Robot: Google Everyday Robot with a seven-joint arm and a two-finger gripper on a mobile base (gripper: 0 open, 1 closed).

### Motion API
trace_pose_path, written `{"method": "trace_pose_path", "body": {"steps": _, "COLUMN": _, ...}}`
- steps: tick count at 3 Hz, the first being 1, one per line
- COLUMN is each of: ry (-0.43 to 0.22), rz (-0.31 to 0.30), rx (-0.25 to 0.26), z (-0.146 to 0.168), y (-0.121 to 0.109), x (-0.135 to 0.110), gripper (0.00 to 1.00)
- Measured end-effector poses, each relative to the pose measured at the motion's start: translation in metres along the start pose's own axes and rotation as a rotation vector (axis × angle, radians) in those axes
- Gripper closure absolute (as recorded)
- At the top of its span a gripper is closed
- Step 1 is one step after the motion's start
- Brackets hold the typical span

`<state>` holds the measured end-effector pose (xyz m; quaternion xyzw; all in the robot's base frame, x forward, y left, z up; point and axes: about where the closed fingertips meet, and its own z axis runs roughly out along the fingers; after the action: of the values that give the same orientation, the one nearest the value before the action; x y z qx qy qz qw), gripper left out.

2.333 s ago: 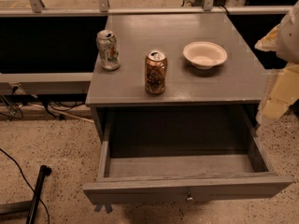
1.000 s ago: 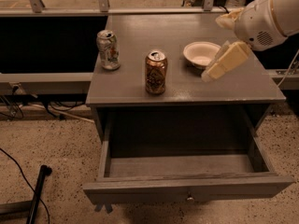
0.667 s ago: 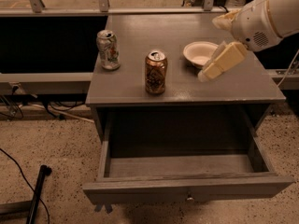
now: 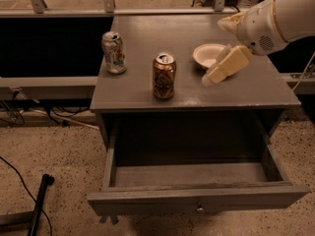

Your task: Place orange can into top drawer

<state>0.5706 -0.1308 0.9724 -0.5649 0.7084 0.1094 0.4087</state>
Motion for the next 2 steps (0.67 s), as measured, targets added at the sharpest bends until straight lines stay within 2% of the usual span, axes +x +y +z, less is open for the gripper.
{"method": "trace_pose_path", "body": {"steps": 1, "ry": -0.074, "rz": 0.023, "rx": -0.014, "z": 0.008, "y": 0.000, "x": -0.002, "gripper": 0.00}}
{"method": "trace_pose_path", "body": {"steps": 2, "ry": -0.174, "rz": 0.040, "rx": -0.032, "z": 0.033, "y": 0.001, "x": -0.001, "gripper": 0.00}}
